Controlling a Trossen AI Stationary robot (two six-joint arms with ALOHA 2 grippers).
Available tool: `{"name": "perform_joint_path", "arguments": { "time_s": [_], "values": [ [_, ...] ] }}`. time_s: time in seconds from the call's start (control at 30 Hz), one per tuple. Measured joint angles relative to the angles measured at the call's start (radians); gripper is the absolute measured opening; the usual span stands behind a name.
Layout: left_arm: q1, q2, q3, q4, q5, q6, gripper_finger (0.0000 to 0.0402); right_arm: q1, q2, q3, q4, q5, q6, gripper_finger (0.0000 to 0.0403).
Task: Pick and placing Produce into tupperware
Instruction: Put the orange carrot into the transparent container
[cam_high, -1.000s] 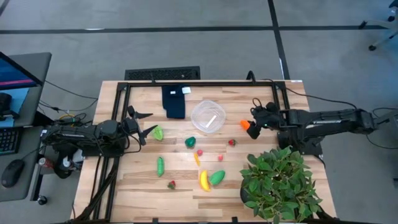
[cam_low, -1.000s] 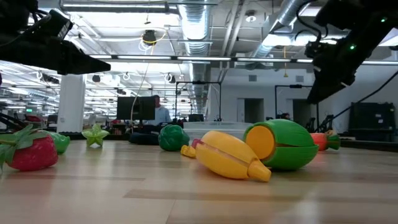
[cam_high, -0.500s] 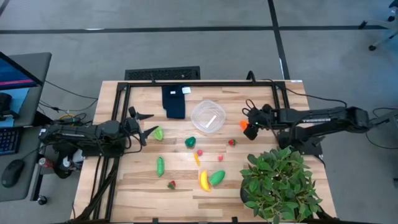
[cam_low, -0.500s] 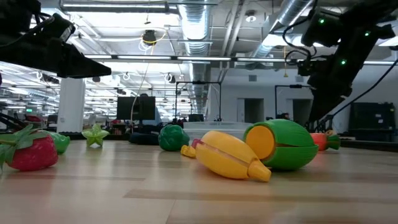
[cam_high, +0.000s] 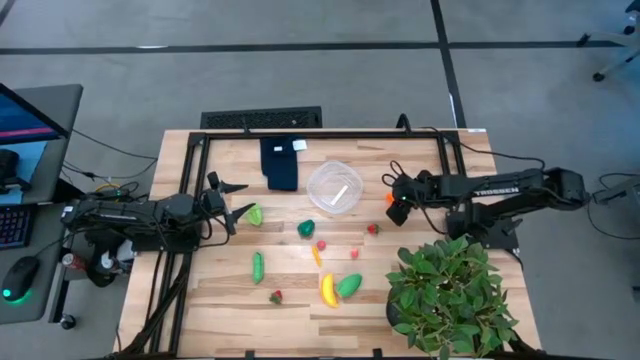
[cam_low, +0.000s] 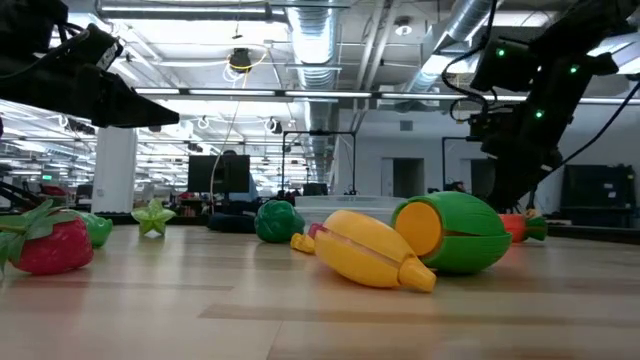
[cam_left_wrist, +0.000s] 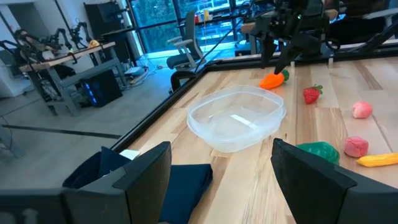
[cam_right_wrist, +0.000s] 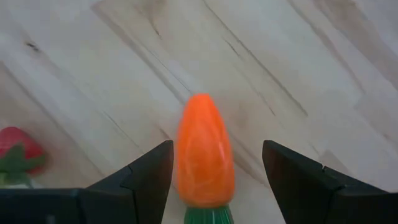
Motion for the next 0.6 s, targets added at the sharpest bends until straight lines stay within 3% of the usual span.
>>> {"name": "perform_joint_path", "arguments": {
  "time_s": [0.33, 0.6],
  "values": [
    [0.0, 0.0, 0.0, 0.0, 0.0, -0.036, 0.0265, 0.0, 0.072, 0.0, -0.001, -0.006, 0.044, 0.024],
    [0.0, 0.0, 0.0, 0.001, -0.001, -0.047, 0.0265, 0.0, 0.13, 0.0, 0.006, -0.07, 0.035, 0.024]
  ]
}}
